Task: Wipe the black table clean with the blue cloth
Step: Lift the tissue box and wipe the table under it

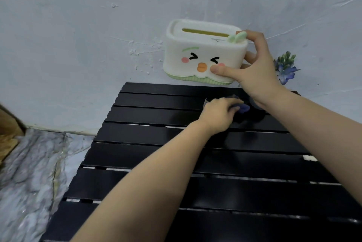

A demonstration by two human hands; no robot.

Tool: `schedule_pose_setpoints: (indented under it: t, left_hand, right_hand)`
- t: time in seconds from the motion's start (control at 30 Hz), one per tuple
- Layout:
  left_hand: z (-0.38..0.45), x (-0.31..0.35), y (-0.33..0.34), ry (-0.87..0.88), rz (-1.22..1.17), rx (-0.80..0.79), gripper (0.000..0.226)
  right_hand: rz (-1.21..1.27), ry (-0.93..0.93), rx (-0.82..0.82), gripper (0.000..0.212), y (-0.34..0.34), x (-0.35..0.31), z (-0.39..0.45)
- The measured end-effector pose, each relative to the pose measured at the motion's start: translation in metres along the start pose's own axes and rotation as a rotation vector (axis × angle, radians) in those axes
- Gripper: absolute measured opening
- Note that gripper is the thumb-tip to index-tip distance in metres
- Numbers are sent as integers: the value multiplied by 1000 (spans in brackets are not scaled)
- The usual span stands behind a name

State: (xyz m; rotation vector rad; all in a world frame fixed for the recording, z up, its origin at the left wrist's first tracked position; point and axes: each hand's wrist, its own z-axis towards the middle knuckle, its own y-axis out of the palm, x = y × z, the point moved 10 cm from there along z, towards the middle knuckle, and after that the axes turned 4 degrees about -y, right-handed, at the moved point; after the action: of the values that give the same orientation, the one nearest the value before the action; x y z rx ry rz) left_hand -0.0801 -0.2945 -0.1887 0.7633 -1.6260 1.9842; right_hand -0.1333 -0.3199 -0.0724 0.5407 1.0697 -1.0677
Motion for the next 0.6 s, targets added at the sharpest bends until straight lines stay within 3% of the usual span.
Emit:
schedule_pose_setpoints:
  t: [0.13,0.2,0.27,0.47,0.6]
  left_hand:
    - [-10,-18,-37,-190,-558,16,31]
    - [-24,-37,-67,-250,-655,63,31]
    - [-42,-58,-102,-266,-606,91,30]
    - [-110,-124,-175,-308,-132,188,30]
    - [-138,-140,-155,-279,81,171,59]
  right_hand:
    - [28,4,32,85,-1,1,-3]
    - [40,12,50,83,-2,3,-3]
    - [44,28,60,83,-3,7,-1]
    - [-2,68,-19,82,18,40,-10]
    - [-46,98,-81,83,37,71,-28]
